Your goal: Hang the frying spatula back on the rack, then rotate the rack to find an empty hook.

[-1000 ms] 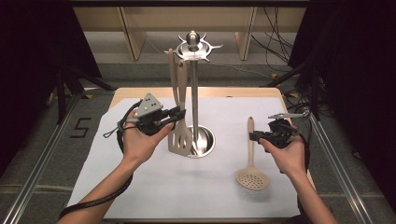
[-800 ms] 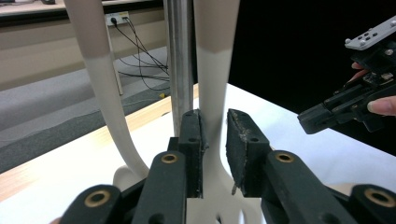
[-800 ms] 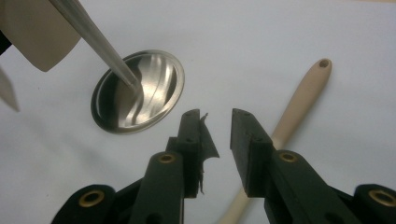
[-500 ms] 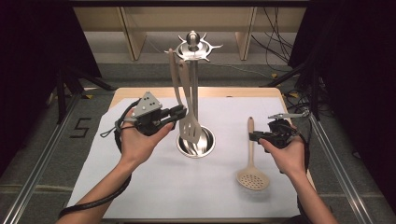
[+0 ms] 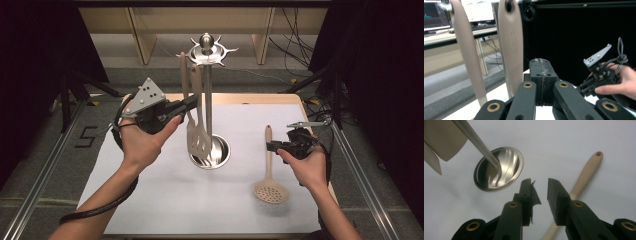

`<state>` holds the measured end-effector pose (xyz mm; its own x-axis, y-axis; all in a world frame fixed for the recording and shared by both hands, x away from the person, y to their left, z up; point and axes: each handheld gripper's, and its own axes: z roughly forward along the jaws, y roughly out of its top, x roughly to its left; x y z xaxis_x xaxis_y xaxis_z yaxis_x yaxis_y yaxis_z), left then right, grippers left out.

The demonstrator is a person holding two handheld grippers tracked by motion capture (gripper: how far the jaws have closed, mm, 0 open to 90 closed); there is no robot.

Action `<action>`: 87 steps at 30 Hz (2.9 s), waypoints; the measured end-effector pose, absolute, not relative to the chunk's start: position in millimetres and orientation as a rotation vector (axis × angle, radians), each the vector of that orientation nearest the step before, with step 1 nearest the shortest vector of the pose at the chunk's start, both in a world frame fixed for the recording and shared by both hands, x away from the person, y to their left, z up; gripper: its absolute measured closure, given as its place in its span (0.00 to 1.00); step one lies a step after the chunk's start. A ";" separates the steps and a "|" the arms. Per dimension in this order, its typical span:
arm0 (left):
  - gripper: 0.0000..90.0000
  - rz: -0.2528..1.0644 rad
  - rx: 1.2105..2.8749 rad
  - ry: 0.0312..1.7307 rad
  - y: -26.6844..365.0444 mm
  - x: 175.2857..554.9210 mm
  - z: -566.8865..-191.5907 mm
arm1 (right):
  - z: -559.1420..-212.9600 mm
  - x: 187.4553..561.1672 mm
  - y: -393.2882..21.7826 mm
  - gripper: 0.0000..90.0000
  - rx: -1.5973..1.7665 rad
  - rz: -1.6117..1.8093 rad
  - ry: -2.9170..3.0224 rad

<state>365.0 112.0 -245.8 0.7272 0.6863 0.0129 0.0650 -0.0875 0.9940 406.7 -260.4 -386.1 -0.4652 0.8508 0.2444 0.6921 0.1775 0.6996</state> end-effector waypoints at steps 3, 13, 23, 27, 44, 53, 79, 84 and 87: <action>0.99 0.580 1.565 0.621 111.6 367.3 -239.3 | -388.7 407.3 -261.9 0.83 1.505 1.173 2.237; 0.99 0.578 1.508 0.613 110.1 372.0 -218.1 | -387.4 404.9 -263.1 0.83 1.543 1.172 2.223; 0.99 0.592 1.492 0.620 108.7 379.6 -209.7 | -384.5 408.3 -260.2 0.83 1.611 1.154 2.224; 0.99 0.600 1.486 0.623 107.1 381.7 -207.2 | -388.1 414.3 -263.0 0.83 1.520 1.186 2.244; 0.99 0.610 1.485 0.621 111.0 385.2 -203.9 | -384.6 403.3 -266.3 0.83 1.594 1.158 2.215; 0.99 0.617 1.478 0.640 117.8 389.1 -203.1 | -385.8 406.0 -267.6 0.83 1.522 1.157 2.221; 0.99 0.634 1.467 0.716 138.4 405.9 -201.2 | -386.5 406.6 -268.2 0.83 1.561 1.152 2.223; 0.99 0.635 1.463 0.734 140.6 411.3 -201.0 | -385.6 406.2 -267.8 0.83 1.568 1.142 2.219; 0.99 0.637 1.463 0.739 141.2 413.7 -200.8 | -387.2 407.7 -269.6 0.83 1.526 1.172 2.226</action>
